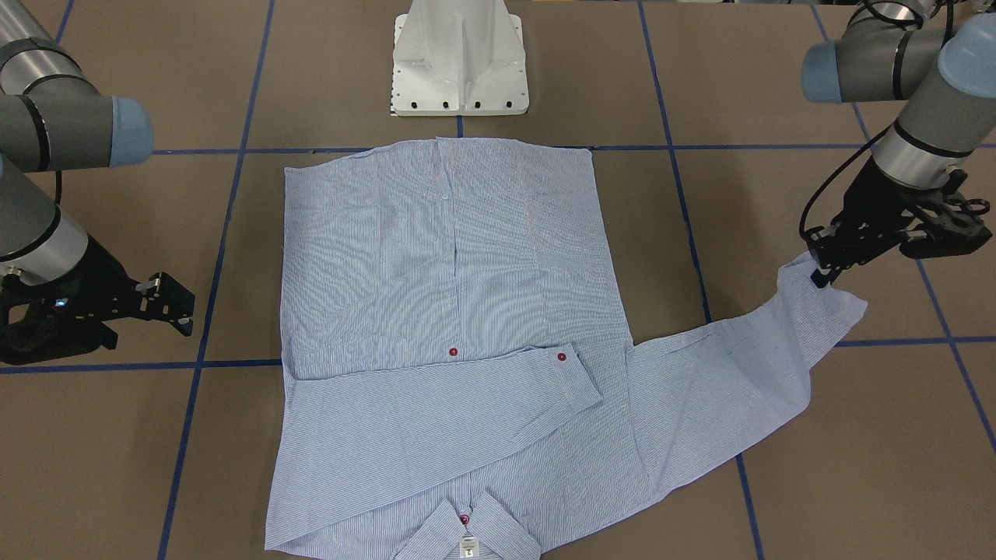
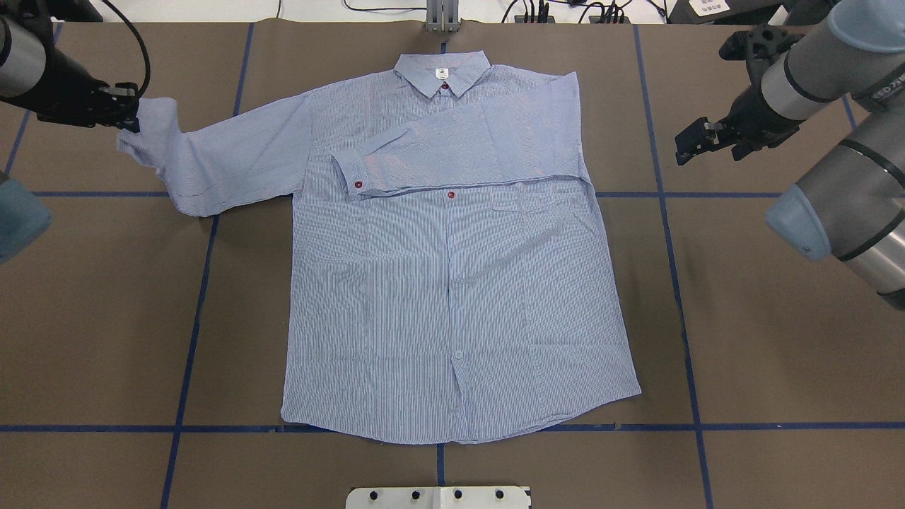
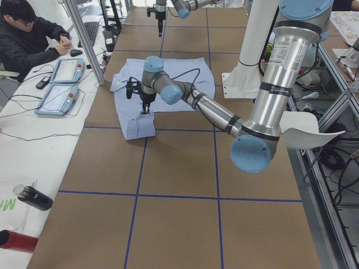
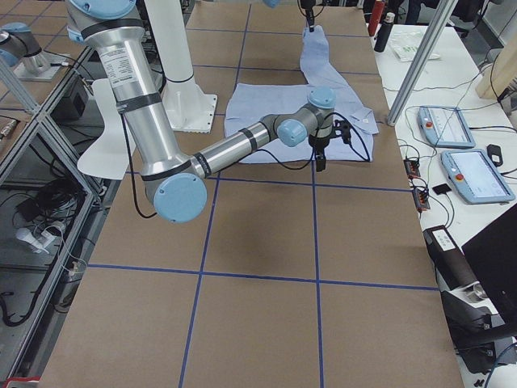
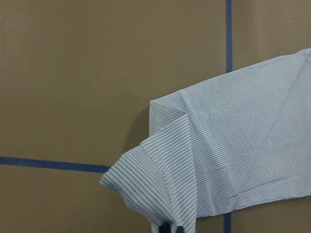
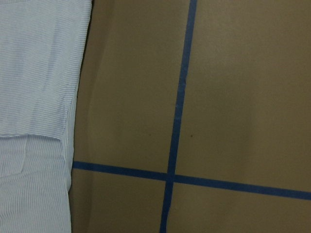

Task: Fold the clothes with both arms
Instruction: 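Lift the sleeve with the left gripper and fold it toward the collar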

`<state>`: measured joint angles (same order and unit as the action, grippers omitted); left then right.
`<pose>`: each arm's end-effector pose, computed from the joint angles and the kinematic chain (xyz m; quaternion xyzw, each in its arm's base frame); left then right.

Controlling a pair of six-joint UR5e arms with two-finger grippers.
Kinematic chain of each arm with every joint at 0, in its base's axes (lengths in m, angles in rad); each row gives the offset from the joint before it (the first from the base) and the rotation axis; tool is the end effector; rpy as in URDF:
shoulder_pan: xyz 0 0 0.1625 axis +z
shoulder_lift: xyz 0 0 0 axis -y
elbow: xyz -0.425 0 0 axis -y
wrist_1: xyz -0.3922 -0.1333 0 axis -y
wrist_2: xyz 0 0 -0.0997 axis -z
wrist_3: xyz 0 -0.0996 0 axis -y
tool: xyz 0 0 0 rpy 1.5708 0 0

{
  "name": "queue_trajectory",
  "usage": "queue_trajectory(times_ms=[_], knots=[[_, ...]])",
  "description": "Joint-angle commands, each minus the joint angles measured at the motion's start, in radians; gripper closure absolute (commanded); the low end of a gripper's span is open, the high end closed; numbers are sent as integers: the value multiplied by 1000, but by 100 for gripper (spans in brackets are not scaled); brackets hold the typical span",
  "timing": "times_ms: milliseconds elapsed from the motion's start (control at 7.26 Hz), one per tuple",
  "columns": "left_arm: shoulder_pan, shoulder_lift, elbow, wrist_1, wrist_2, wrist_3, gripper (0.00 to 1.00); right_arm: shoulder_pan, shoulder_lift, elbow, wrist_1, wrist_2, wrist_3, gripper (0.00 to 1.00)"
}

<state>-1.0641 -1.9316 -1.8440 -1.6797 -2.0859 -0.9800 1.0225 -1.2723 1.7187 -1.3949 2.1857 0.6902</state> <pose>0.2166 -0.5638 0.3242 0.0978 0.4123 -0.1214 0.8976 -0.2518 -0.5577 0.4074 0.0704 -0.4040 -0.0281 0.9116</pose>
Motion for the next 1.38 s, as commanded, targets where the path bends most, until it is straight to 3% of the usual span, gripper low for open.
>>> queue_trajectory(times_ms=[0, 551, 826, 1101, 1239], knots=[[6, -166, 14, 101, -54, -137, 100, -10, -109, 88, -3, 6, 2, 0], [88, -511, 224, 98, -106, -363, 100, -18, -183, 96, 20, 14, 3, 0], [133, -576, 236, 77, -130, -410, 100, -19, -183, 90, 20, 11, 3, 0], [176, -587, 328, -79, -129, -502, 100, -19, -183, 91, 20, 11, 5, 0], [182, -587, 338, -89, -128, -506, 100, -19, -183, 91, 20, 11, 5, 0]])
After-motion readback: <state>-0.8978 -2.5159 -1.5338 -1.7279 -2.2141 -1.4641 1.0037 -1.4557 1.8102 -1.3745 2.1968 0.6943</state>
